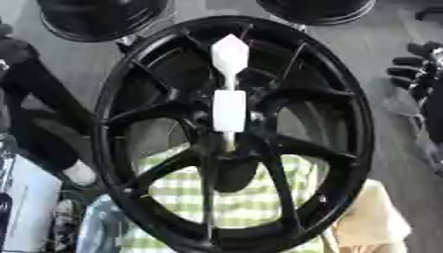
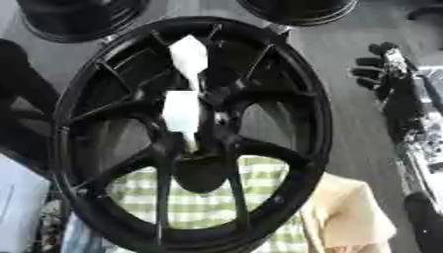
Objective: Pull the pin out of the wheel hub.
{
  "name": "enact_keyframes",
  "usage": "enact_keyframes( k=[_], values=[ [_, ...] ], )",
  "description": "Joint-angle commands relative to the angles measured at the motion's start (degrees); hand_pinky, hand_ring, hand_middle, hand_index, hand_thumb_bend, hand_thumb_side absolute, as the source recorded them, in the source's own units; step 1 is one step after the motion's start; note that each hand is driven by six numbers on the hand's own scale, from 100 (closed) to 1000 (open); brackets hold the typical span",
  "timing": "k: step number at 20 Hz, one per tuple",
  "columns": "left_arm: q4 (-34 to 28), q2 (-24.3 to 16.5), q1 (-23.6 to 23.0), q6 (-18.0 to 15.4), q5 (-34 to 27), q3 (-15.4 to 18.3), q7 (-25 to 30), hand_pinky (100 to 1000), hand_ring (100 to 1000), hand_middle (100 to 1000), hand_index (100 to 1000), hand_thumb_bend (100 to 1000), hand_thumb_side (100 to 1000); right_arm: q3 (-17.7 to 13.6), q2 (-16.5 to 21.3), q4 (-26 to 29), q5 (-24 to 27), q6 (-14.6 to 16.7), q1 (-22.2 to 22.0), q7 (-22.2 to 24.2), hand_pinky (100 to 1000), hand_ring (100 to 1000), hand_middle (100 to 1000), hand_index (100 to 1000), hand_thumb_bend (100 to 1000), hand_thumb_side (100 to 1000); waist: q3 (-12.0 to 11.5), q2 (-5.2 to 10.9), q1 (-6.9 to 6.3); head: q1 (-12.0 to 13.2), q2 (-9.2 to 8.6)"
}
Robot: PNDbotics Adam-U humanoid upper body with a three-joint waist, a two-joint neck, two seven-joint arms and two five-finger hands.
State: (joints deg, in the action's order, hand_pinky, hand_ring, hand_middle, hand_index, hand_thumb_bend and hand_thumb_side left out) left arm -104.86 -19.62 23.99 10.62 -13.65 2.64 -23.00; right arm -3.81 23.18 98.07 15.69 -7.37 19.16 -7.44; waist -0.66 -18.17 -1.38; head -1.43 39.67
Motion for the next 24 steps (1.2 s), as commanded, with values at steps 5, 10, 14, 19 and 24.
enact_keyframes(
  k=[5, 10, 14, 19, 24],
  values=[
    [-0.80, -1.18, 0.33, -0.08, 0.11, 0.23, -0.12, 705, 625, 617, 709, 149, 777, -0.16, 0.76, 1.22, -0.05, 0.00, 0.72, -0.14, 843, 759, 695, 854, 100, 829, 0.11, 1.57, 0.03, 0.19, 0.22],
    [-0.80, -1.20, 0.33, -0.06, 0.11, 0.21, -0.09, 705, 625, 617, 709, 148, 777, -0.17, 0.78, 1.22, -0.08, -0.04, 0.71, -0.15, 843, 759, 696, 855, 100, 830, 0.09, 1.56, 0.03, 0.21, 0.28],
    [-0.85, -1.13, 0.49, -0.09, 0.13, 0.25, -0.11, 705, 626, 617, 709, 148, 776, -0.16, 1.05, 1.45, 0.17, 0.11, 1.19, -0.21, 843, 766, 704, 860, 100, 819, -0.22, 1.49, 0.11, 0.24, -0.03],
    [-0.79, -1.35, 0.28, -0.12, 0.19, 0.44, -0.30, 705, 626, 617, 709, 148, 776, 0.14, 3.45, 2.87, 1.93, 0.67, 3.60, -0.23, 847, 787, 735, 882, 100, 767, -0.21, 1.77, 0.51, 0.79, 0.39],
    [-0.38, -2.26, -0.74, -0.03, 0.46, 0.48, -0.37, 705, 627, 617, 709, 147, 778, 2.15, 9.64, 7.42, 4.65, 1.17, 9.13, 1.83, 863, 815, 769, 912, 100, 713, 0.71, 2.57, 1.32, 0.98, 1.26]
  ],
)
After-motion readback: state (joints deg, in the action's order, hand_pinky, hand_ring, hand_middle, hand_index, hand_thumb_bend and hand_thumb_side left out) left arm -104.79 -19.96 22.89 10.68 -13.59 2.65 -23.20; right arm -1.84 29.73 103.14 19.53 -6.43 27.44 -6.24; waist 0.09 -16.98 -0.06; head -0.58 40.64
